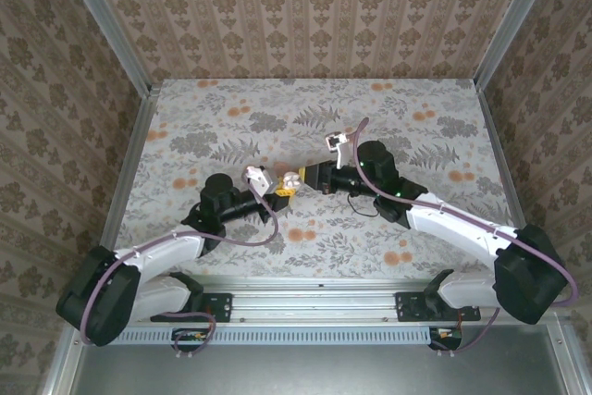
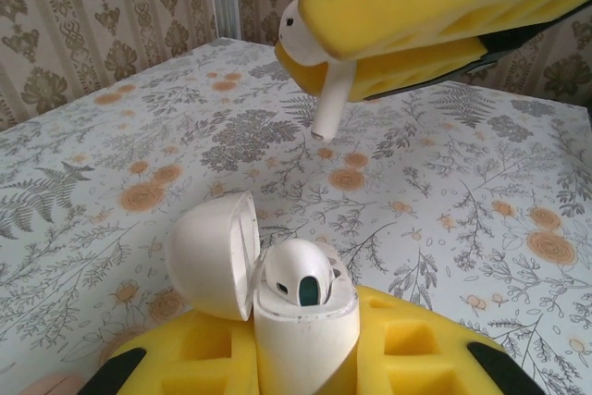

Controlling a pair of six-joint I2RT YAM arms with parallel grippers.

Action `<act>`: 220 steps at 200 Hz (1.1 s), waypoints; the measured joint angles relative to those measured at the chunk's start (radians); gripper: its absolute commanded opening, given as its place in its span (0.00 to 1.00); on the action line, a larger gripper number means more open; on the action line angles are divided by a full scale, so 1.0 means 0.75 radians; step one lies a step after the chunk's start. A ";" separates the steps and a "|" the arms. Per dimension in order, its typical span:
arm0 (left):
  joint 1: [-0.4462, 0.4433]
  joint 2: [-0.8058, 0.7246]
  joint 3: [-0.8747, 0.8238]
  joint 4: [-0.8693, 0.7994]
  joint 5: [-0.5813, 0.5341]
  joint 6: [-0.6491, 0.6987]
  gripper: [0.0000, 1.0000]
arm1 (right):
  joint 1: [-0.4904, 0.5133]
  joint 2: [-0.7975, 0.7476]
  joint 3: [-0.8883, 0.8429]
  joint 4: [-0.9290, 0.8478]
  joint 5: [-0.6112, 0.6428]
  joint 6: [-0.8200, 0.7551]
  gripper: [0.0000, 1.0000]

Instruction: Insert wireless bluetooth earbuds into charging case

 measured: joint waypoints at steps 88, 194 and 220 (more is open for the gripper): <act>0.000 -0.050 0.000 0.005 -0.032 0.001 0.09 | 0.039 0.062 -0.004 0.057 -0.026 0.044 0.23; 0.000 -0.075 0.000 -0.002 -0.044 0.001 0.09 | 0.043 0.081 -0.004 0.106 -0.025 0.047 0.23; 0.000 -0.077 0.000 -0.001 -0.044 0.001 0.09 | 0.043 0.081 -0.005 0.117 -0.025 0.054 0.23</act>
